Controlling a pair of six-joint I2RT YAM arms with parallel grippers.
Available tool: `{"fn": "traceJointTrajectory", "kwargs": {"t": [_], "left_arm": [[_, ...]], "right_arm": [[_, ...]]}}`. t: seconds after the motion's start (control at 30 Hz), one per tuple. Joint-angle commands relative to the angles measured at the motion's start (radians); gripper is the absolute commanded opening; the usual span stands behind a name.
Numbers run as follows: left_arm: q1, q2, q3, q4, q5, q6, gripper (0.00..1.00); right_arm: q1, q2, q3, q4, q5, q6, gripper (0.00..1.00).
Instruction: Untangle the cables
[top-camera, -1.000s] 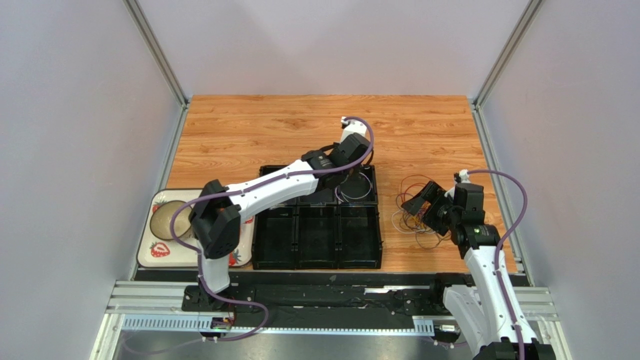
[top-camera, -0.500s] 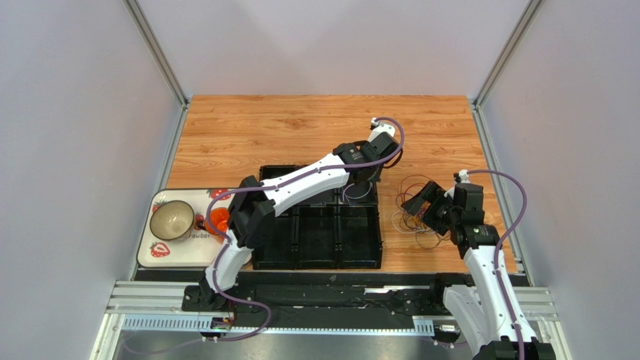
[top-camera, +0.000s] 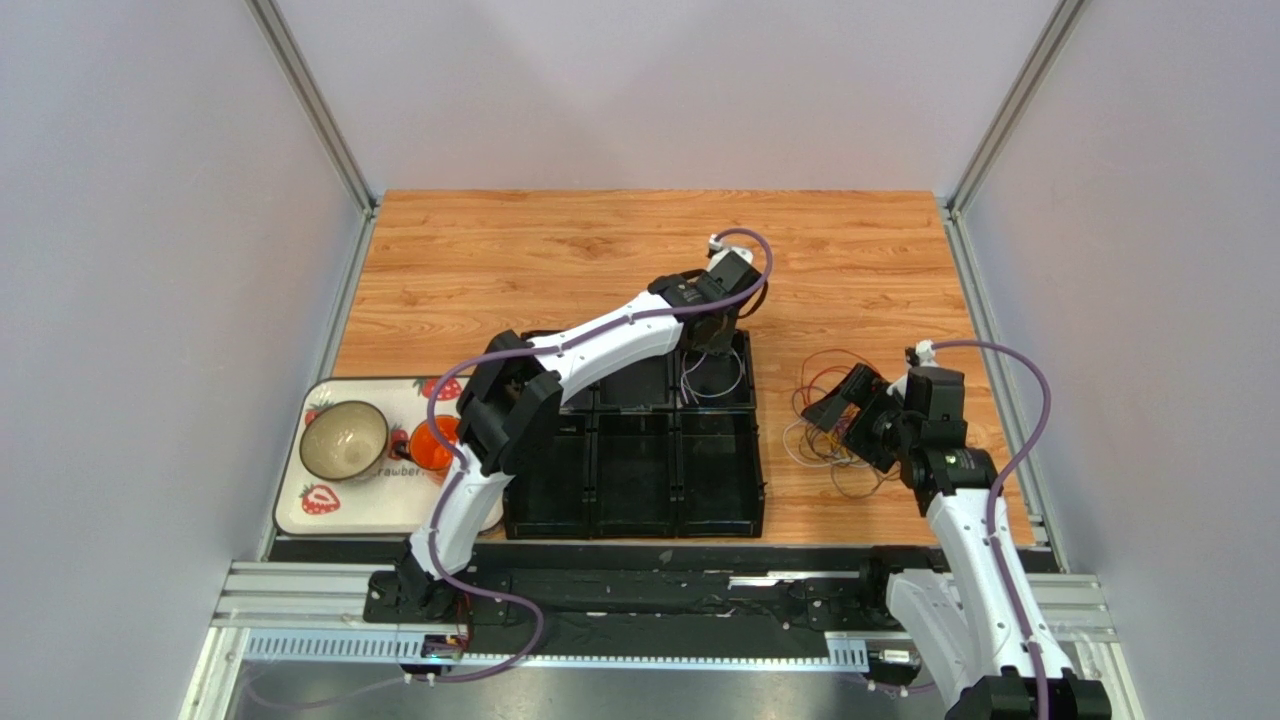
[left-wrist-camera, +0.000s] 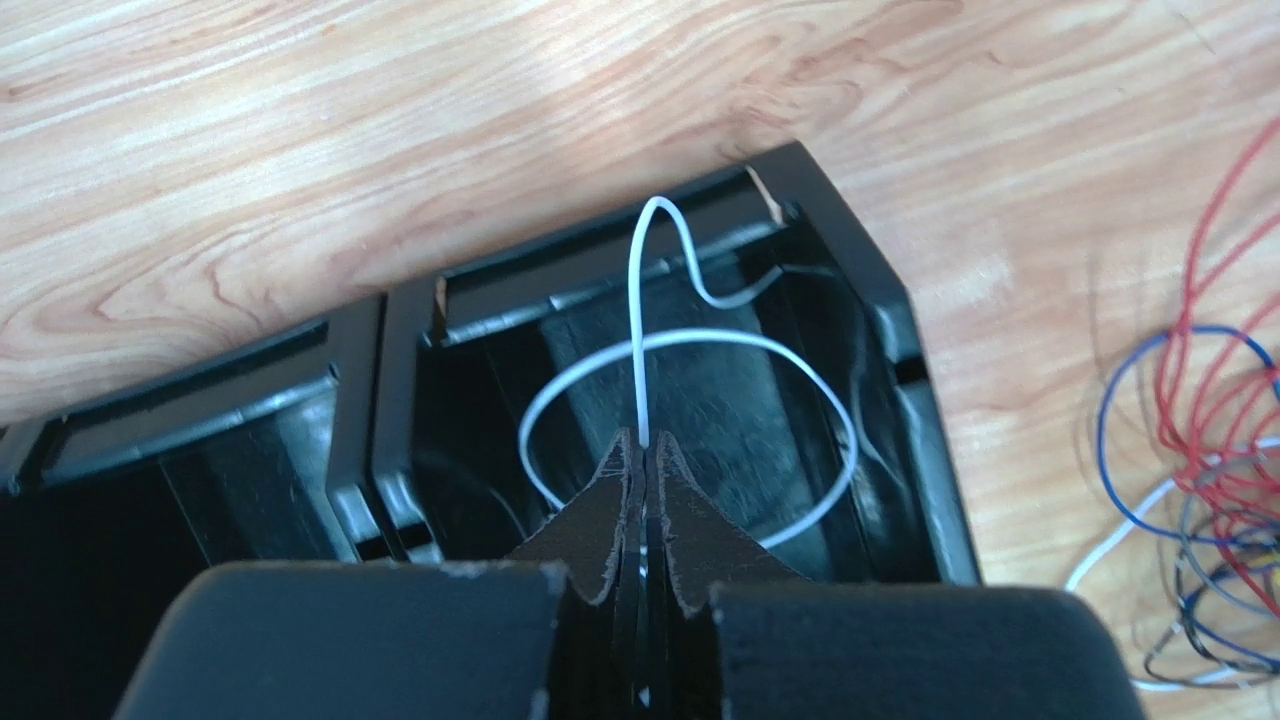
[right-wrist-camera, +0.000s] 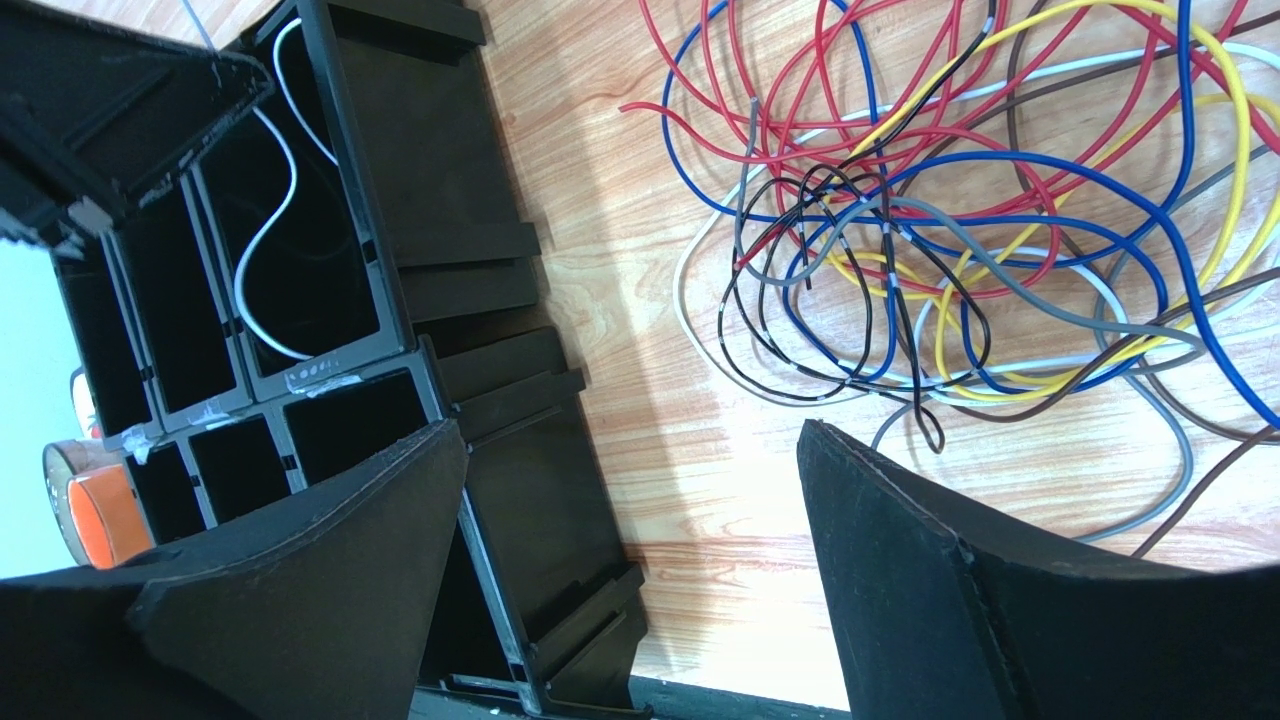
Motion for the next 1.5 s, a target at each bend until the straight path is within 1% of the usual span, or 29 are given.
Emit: {"fn": "traceJointTrajectory", "kwargs": {"t": [0.0,0.1,0.13,0.2,0.23,0.33,0.53,0.6,0.67,0.7,0.73,0.8,0.87,0.9,0.93,0.97,1.0,1.03,1.1,1.13,1.23,1.27,1.37,1.47], "left_arm": [[0.002,0.020,0.024,0.023,0.052,0.006,0.00],[0.011,0.002,0.020,0.032,0.089,0.017,0.14],[0.013,-0.015,0.018,0.034,0.095,0.018,0.26],[0.013,-0.032,0.020,0.032,0.100,0.029,0.38],[0.013,-0.047,0.024,0.026,0.100,0.032,0.46],[0.013,-0.073,0.079,-0.029,0.095,0.049,0.56],[0.013,-0.121,0.188,-0.130,0.046,0.090,0.64],[0.013,-0.161,0.187,-0.136,0.034,0.095,0.68],[0.013,-0.195,0.167,-0.136,0.031,0.095,0.69],[0.011,-0.231,0.155,-0.135,0.031,0.090,0.73],[0.008,-0.250,0.124,-0.130,0.031,0.087,0.73],[-0.006,-0.311,0.077,-0.114,0.026,0.077,0.73],[-0.021,-0.353,-0.017,-0.072,0.023,0.064,0.72],[-0.041,-0.391,-0.051,-0.054,0.028,0.061,0.70],[-0.052,-0.406,-0.115,-0.020,0.031,0.057,0.68],[-0.061,-0.422,-0.144,-0.003,0.034,0.038,0.65],[-0.078,-0.446,-0.175,0.017,0.060,0.028,0.60],[-0.085,-0.458,-0.233,0.058,0.077,0.018,0.57],[-0.114,-0.480,-0.293,0.115,0.109,-0.008,0.54],[-0.127,-0.483,-0.351,0.186,0.117,-0.008,0.55],[-0.182,-0.466,-0.414,0.293,0.126,-0.008,0.57],[-0.196,-0.456,-0.417,0.313,0.127,-0.006,0.57],[-0.245,-0.405,-0.413,0.368,0.152,0.001,0.58],[-0.274,-0.383,-0.436,0.417,0.144,-0.017,0.59]], "right_arm": [[0.003,0.008,-0.002,0.042,-0.009,-0.011,0.86],[0.003,0.011,0.001,0.042,-0.007,-0.012,0.86],[0.003,0.010,0.006,0.039,-0.007,-0.011,0.86],[0.003,0.013,0.012,0.037,-0.002,-0.011,0.85],[0.003,0.011,0.018,0.031,-0.001,-0.009,0.85],[0.003,0.019,0.035,0.008,0.020,-0.006,0.83],[0.012,0.037,0.107,-0.070,0.112,-0.015,0.82],[0.014,0.045,0.136,-0.090,0.152,-0.012,0.82],[0.014,0.051,0.153,-0.108,0.169,-0.004,0.82],[0.014,0.057,0.167,-0.113,0.178,-0.001,0.82],[0.047,0.063,0.171,-0.118,0.186,0.006,0.82],[0.056,0.071,0.191,-0.137,0.224,0.009,0.82],[0.076,0.085,0.203,-0.153,0.270,0.014,0.81],[0.081,0.090,0.208,-0.163,0.327,0.009,0.81],[0.089,0.099,0.216,-0.170,0.350,0.009,0.81],[0.095,0.106,0.217,-0.171,0.379,0.009,0.81],[0.098,0.111,0.219,-0.170,0.387,0.011,0.81],[0.102,0.116,0.225,-0.174,0.399,0.014,0.81],[0.119,0.145,0.231,-0.176,0.441,0.028,0.81],[0.127,0.159,0.233,-0.176,0.458,0.034,0.81],[0.168,0.221,0.246,-0.190,0.548,0.065,0.81],[0.175,0.238,0.257,-0.200,0.603,0.072,0.82],[0.178,0.292,0.251,-0.208,0.663,0.097,0.82],[0.179,0.333,0.231,-0.153,0.650,0.109,0.80]]}}
